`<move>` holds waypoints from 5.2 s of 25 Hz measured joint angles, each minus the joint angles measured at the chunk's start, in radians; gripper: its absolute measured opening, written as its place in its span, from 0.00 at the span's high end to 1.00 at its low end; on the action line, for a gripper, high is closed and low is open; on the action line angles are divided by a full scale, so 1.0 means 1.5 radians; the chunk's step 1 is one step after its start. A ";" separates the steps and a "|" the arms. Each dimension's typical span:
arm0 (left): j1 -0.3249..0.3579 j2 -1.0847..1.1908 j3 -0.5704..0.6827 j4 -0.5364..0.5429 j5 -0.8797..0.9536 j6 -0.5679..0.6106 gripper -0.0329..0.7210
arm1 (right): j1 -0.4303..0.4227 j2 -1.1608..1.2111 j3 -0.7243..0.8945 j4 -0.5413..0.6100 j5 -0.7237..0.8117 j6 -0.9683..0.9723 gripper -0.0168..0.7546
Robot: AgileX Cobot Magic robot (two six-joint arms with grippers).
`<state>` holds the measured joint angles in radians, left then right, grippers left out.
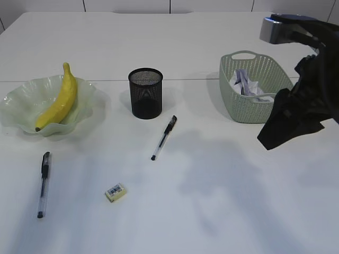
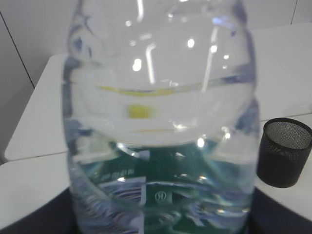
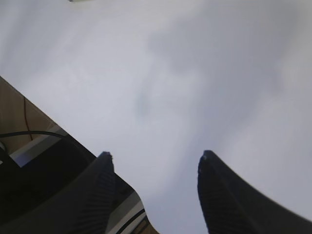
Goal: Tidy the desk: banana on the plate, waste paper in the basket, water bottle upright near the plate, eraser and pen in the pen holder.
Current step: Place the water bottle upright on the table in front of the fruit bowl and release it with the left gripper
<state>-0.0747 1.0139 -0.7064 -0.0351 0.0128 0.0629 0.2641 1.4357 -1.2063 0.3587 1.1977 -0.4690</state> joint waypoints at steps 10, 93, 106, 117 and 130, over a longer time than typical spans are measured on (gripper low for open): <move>0.006 0.038 0.075 -0.001 -0.151 -0.002 0.41 | 0.000 0.000 0.000 0.000 0.000 0.000 0.45; 0.060 0.534 0.225 0.023 -0.736 -0.056 0.43 | 0.000 0.000 0.000 0.000 -0.024 -0.016 0.45; 0.060 0.471 0.225 0.023 -0.735 -0.078 0.43 | 0.000 0.000 0.000 0.000 -0.026 -0.016 0.45; 0.060 0.406 0.286 0.043 -0.734 -0.079 0.43 | 0.000 0.000 0.000 0.000 -0.023 -0.016 0.45; 0.060 0.384 0.286 0.075 -0.735 -0.079 0.43 | 0.000 0.000 0.000 -0.001 -0.022 -0.016 0.45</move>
<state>0.0151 1.5906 -0.2773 0.0780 -1.0902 -0.0559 0.2641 1.4357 -1.2063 0.3565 1.1645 -0.4932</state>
